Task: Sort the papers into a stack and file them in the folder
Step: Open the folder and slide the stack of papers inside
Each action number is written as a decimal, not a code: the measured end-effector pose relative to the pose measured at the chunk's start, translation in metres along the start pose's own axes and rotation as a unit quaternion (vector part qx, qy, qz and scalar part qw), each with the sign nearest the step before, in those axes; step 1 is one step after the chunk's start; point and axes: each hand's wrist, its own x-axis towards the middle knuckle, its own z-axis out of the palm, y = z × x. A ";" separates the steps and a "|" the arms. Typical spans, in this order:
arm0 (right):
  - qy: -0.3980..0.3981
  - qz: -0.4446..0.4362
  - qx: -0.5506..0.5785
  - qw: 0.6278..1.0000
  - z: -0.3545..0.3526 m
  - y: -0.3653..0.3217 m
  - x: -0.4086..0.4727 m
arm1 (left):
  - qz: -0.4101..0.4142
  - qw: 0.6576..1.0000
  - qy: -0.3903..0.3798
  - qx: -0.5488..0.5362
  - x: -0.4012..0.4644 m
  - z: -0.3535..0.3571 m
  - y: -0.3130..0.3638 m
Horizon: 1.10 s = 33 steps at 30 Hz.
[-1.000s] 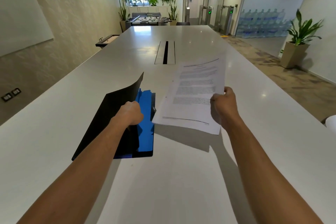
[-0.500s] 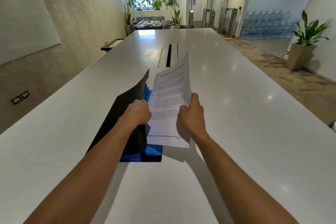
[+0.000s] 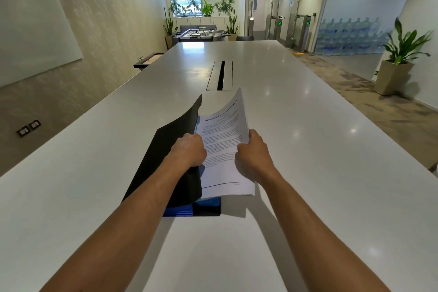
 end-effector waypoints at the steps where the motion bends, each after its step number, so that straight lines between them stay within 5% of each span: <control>1: -0.009 -0.002 -0.006 1.000 -0.005 -0.001 0.002 | -0.001 1.000 0.004 0.006 0.000 0.000 0.001; 17: -0.033 -0.012 -0.015 0.999 0.032 0.003 0.010 | 0.028 0.999 0.006 0.015 -0.009 0.000 0.035; 24: -0.138 -0.019 -0.073 0.988 0.045 0.013 0.008 | 0.049 0.999 0.023 -0.001 -0.014 -0.001 0.054; 33: -0.078 0.029 -0.001 0.997 0.053 0.035 0.025 | 0.058 0.998 0.005 0.020 -0.016 0.001 0.062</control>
